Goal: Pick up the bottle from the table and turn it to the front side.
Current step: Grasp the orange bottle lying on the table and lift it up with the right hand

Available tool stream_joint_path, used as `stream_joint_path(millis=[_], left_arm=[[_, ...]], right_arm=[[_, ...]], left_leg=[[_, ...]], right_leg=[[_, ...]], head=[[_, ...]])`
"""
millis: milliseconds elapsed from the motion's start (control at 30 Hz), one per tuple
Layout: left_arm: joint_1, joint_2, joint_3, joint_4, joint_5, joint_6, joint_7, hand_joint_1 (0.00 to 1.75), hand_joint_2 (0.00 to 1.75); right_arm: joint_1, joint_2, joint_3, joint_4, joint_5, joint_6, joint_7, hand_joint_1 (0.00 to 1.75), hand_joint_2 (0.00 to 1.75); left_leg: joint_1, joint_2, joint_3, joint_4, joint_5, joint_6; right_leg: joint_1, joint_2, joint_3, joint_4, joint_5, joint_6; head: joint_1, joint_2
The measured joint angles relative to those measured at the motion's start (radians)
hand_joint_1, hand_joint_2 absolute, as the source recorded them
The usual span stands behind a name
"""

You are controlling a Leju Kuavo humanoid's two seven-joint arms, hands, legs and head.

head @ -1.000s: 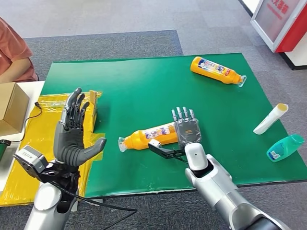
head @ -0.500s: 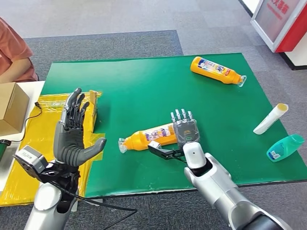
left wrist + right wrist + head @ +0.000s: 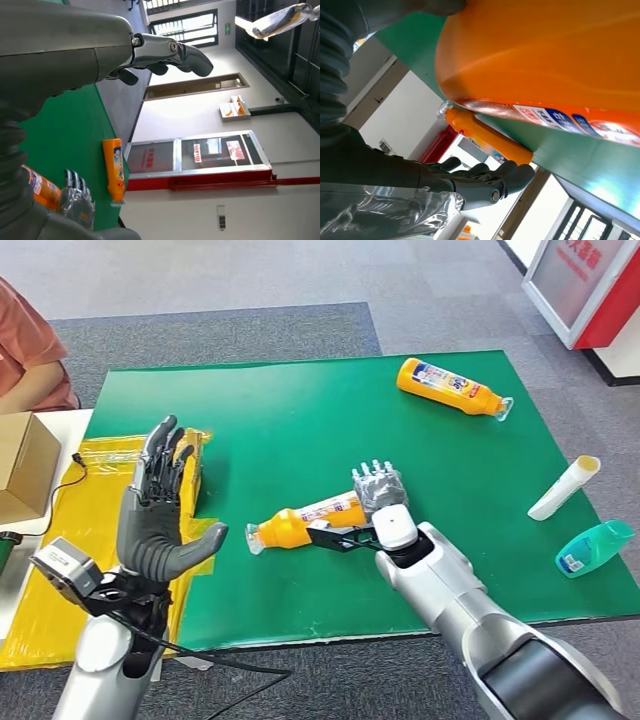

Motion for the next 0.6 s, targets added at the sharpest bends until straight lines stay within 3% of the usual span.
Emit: stream_joint_path(millis=[600], left_arm=[[-0.019, -0.022, -0.065, 0.038, 0.07, -0.019, 0.022, 0.0, 1.75]], right_arm=[[-0.068, 0.049, 0.008, 0.134, -0.06, 0.045, 0.013, 0.0, 1.75]], left_leg=[[0.0, 0.0, 0.0, 0.0, 0.0, 0.0]], right_leg=[[0.0, 0.0, 0.0, 0.0, 0.0, 0.0]], head=[[0.0, 0.0]])
